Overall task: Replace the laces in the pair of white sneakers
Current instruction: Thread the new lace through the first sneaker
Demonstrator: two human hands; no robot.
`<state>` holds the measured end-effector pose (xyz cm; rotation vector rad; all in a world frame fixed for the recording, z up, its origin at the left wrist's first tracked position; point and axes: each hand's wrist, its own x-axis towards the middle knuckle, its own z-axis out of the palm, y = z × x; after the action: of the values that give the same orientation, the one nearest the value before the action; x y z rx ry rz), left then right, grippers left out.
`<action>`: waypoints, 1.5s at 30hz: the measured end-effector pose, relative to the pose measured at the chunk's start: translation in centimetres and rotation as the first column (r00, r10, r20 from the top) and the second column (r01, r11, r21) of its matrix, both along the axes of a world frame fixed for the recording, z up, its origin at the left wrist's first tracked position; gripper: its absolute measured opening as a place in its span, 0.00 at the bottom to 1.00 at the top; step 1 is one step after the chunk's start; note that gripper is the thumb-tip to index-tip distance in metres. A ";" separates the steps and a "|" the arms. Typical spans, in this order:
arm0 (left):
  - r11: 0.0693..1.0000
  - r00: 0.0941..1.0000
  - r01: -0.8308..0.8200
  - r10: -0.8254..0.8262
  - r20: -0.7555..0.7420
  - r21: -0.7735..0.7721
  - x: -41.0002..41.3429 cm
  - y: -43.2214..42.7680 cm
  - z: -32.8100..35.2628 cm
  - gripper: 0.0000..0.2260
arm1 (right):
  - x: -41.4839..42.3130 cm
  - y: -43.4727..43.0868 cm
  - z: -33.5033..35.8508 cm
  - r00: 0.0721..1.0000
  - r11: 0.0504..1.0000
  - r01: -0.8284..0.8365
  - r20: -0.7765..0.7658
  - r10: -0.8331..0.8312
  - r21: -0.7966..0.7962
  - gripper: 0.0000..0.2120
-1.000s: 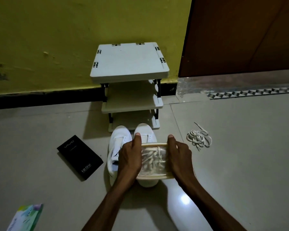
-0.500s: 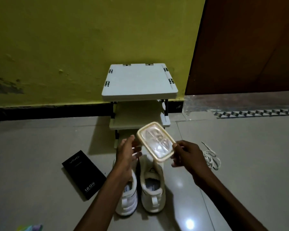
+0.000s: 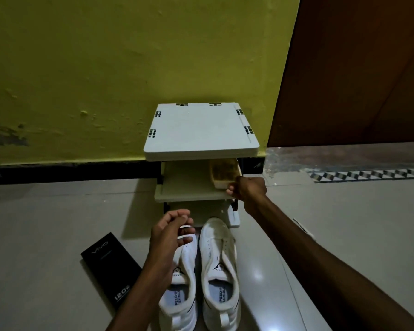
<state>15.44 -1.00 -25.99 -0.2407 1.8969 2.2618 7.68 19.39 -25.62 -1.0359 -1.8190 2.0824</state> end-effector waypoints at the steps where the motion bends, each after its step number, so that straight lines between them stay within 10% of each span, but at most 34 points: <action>1: 1.000 1.000 -0.001 0.001 -0.002 0.001 -0.3 0.0 0.0 0.07 | -0.5 0.2 -0.2 1.000 1.000 -0.003 0.007 0.002 0.008 0.06; 8: 0.999 0.999 0.040 -0.040 -0.028 0.009 -1.6 1.1 -0.3 0.07 | -0.9 0.9 -1.0 1.000 0.999 -0.023 -0.022 0.022 -0.026 0.05; 15: 0.985 0.997 0.005 -0.017 -0.069 -0.170 -1.2 0.5 -2.7 0.05 | 7.6 -2.0 -3.0 0.983 0.939 -0.171 -0.011 0.183 0.298 0.06; 21: 0.601 0.988 -0.010 -0.117 -0.100 -0.800 0.6 -4.1 -8.0 0.12 | 13.3 -7.0 -6.2 0.799 0.587 -0.562 0.201 0.566 0.583 0.08; 29: 0.632 0.972 0.072 -0.217 -0.087 -0.771 3.3 -6.4 -9.1 0.23 | 13.7 -11.5 -7.6 0.652 0.171 -0.647 0.422 0.630 0.743 0.16; 45: 0.508 0.957 0.183 -0.289 0.033 -0.842 14.7 -8.7 -8.8 0.19 | 25.6 -13.1 -8.4 0.586 0.121 -0.629 0.366 0.723 0.768 0.17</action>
<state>30.11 -9.71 -34.75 0.0485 2.7425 1.0215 33.29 6.33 -34.03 0.3125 -3.0858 0.9305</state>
